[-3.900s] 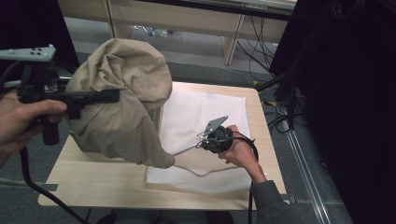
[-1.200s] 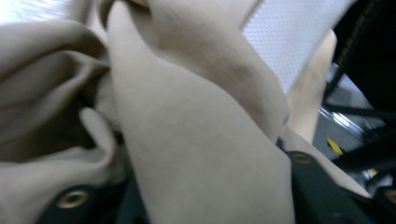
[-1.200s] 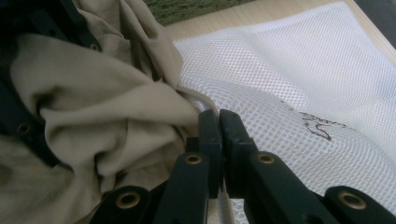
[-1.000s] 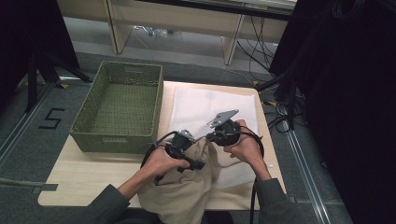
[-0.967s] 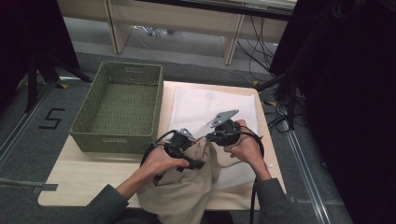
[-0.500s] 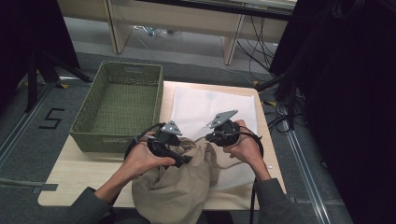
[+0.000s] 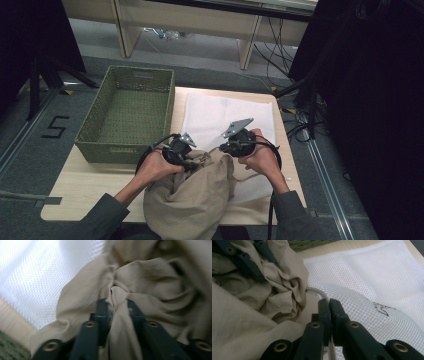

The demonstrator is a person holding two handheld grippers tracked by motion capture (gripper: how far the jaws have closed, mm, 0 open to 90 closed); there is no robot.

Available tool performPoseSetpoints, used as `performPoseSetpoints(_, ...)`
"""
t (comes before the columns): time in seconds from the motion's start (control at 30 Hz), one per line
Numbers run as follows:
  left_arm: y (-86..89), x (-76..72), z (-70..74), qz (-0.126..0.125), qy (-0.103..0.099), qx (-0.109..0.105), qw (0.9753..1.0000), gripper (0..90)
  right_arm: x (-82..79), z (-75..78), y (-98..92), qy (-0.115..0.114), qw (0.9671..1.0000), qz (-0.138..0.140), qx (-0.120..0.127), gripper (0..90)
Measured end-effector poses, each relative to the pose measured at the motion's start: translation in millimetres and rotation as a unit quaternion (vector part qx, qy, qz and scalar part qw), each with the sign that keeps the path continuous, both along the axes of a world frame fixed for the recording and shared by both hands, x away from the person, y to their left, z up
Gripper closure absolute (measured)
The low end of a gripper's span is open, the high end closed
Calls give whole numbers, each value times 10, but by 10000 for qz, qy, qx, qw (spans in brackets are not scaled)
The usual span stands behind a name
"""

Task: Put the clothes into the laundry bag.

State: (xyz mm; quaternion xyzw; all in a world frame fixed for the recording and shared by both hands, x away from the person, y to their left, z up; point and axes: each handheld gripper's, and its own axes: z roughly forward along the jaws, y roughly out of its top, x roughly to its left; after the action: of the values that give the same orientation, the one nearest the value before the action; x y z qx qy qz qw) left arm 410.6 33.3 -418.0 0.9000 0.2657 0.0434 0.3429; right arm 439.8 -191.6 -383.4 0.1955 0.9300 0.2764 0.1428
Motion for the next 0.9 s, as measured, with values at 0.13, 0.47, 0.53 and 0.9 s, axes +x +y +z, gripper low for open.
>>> performPoseSetpoints(0.13,-110,-98,128,-389,74,-322,9987,811,16,0,-2,-35,10000,40,16,891)
performPoseSetpoints(0.47,-496,125,-150,-145,151,-10,9998,826,6,7,29,-36,9999,111,-30,891)
performPoseSetpoints(0.53,-511,167,-179,-82,171,-91,9998,820,10,3,23,-46,9999,119,-28,891)
performPoseSetpoints(0.9,-180,-35,169,177,164,-865,9960,438,23,-3,-29,-24,10000,77,19,891)
